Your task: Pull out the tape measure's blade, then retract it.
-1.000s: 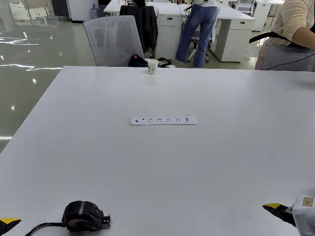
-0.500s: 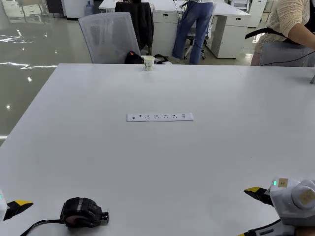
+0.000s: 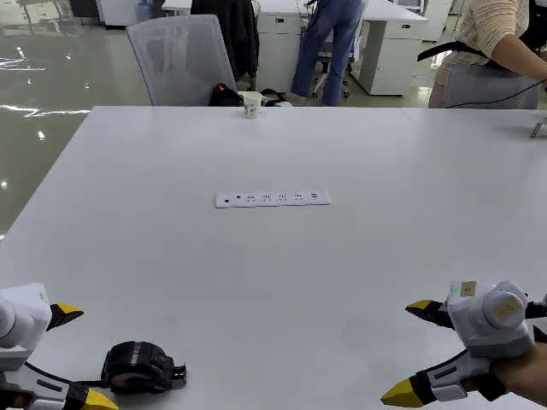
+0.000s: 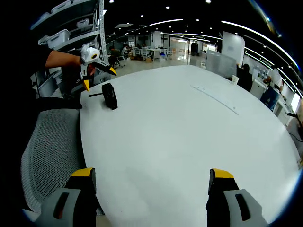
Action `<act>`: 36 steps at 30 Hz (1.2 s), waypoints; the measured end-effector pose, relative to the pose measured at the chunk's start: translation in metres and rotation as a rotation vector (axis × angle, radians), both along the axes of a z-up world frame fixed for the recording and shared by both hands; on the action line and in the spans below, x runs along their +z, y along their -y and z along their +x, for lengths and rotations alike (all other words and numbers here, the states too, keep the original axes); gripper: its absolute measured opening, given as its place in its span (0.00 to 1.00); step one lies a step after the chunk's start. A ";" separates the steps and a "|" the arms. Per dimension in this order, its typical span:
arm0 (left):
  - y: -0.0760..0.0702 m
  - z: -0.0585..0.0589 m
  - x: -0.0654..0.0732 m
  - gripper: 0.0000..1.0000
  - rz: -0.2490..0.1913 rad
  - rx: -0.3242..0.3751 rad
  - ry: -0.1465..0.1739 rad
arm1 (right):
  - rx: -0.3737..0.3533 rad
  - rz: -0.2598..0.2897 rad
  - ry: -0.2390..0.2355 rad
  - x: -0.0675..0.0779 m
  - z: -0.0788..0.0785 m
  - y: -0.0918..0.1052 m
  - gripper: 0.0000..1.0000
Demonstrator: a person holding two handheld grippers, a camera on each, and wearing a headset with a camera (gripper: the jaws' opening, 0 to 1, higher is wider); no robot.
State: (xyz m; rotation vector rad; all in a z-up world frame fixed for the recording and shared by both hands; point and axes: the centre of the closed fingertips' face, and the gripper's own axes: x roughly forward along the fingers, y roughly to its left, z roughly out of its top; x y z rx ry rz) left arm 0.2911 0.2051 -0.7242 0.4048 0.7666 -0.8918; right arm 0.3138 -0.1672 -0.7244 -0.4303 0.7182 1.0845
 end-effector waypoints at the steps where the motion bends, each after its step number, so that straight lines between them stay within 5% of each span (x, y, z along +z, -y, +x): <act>1: 0.001 0.001 -0.002 0.99 0.020 -0.022 0.000 | 0.001 -0.002 0.002 0.000 0.001 -0.001 0.99; 11: 0.006 0.004 -0.018 0.98 0.134 -0.150 -0.025 | 0.026 -0.004 -0.017 -0.006 0.001 -0.015 0.99; 22: 0.007 0.021 -0.032 0.90 0.245 -0.199 -0.028 | 0.124 0.004 0.059 -0.006 0.013 -0.047 0.99; 25: 0.015 0.016 -0.035 0.89 0.225 -0.216 -0.062 | 0.145 0.007 0.058 -0.009 0.015 -0.060 0.99; 30: 0.014 0.020 -0.043 0.73 0.267 -0.241 -0.069 | 0.180 0.021 0.042 -0.014 0.013 -0.082 0.99; 34: 0.020 0.019 -0.045 0.72 0.263 -0.264 -0.088 | 0.148 0.124 -0.015 -0.007 0.012 -0.106 0.99; 36: 0.023 0.020 -0.046 0.70 0.261 -0.277 -0.093 | 0.147 0.126 -0.004 -0.005 0.016 -0.112 0.99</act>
